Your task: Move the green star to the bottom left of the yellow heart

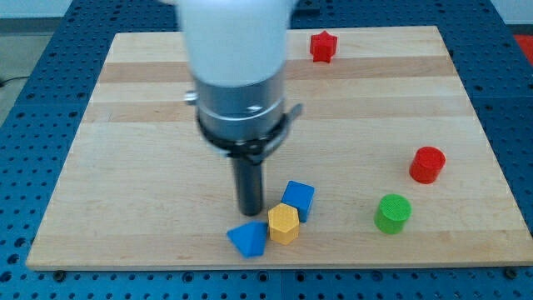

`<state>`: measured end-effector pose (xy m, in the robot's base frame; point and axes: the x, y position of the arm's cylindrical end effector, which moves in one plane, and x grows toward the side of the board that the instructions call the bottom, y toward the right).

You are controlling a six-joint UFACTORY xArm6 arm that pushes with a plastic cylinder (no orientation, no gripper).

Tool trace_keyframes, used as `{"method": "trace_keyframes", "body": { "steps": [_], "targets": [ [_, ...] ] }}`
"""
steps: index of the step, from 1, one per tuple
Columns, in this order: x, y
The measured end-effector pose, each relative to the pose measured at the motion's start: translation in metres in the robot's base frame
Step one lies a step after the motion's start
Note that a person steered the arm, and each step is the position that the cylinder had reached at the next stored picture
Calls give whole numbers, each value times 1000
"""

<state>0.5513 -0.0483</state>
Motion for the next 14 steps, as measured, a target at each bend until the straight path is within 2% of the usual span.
{"method": "trace_keyframes", "body": {
  "steps": [1, 2, 3, 4, 5, 7, 8, 9, 11, 12, 13, 14],
  "targets": [
    [-8, 25],
    [-56, 28],
    [-73, 17],
    [-119, -12],
    [-131, -97],
    [-79, -163],
    [-128, -171],
    [-171, -166],
    [-162, -98],
    [-190, -68],
    [-243, -60],
    [-259, -60]
  ]
}}
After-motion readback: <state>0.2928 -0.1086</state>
